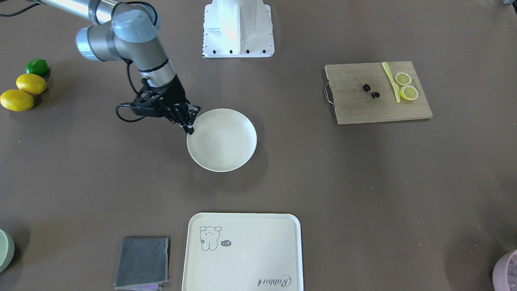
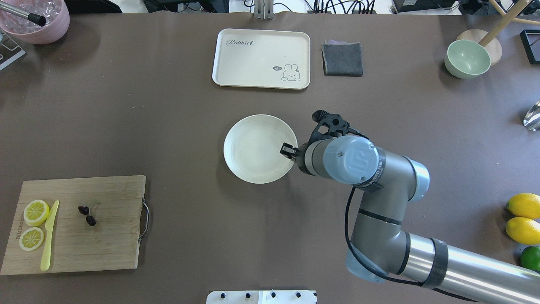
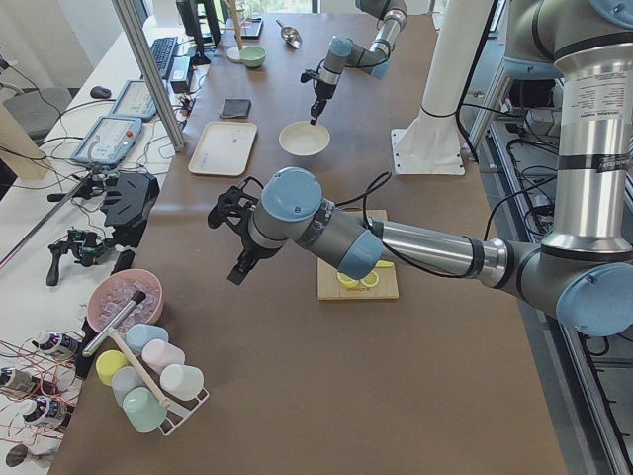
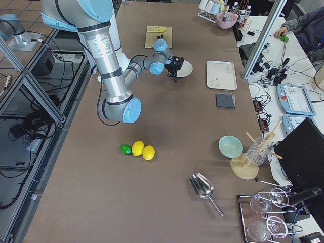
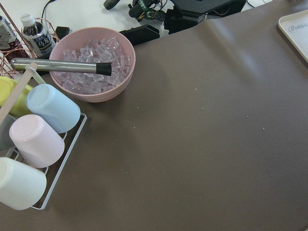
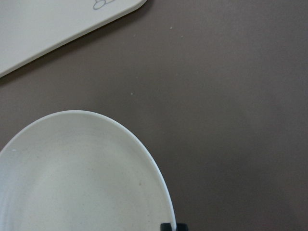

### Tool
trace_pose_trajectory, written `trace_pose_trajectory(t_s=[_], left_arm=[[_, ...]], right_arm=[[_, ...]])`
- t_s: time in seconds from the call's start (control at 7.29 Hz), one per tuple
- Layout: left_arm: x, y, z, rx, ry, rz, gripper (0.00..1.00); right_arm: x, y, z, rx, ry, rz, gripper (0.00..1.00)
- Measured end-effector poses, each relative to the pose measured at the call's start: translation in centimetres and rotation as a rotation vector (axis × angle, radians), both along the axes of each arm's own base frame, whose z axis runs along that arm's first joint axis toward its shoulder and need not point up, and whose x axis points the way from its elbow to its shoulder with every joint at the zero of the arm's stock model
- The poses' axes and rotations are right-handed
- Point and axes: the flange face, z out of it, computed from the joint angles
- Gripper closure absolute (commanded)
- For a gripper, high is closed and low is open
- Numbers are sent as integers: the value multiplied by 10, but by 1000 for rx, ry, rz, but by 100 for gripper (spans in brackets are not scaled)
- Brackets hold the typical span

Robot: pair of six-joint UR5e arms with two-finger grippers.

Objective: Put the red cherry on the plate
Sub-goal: 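Slide the white plate with the right gripper toward the table center, then release the plate and withdraw the right arm while the left arm advances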

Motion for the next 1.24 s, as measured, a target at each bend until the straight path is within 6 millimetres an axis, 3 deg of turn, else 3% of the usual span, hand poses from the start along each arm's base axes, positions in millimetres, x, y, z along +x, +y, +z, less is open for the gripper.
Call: trace_pose_trajectory(t_s=[0.14, 0.27, 0.55, 0.69, 0.82, 0.96, 1.24], left_arm=[[0, 0, 0, -1, 0, 0, 1], [0, 0, 0, -1, 1, 0, 1], [2, 1, -2, -11, 24, 5, 1], [8, 3, -3, -49, 62, 4, 2], [25, 6, -5, -105, 113, 4, 2], [53, 13, -11, -163, 167, 6, 2], [139, 37, -43, -277, 260, 27, 2]], right_arm=[[-19, 13, 0, 12, 14, 7, 100], [-29, 20, 1, 21, 23, 13, 4], [-30, 16, -4, 44, 29, 21, 0], [-18, 2, -8, 62, 31, 25, 0], [5, -24, -9, 74, 43, 16, 0], [49, -61, -7, 72, 64, -20, 0], [179, -125, 18, 100, 113, -127, 0]])
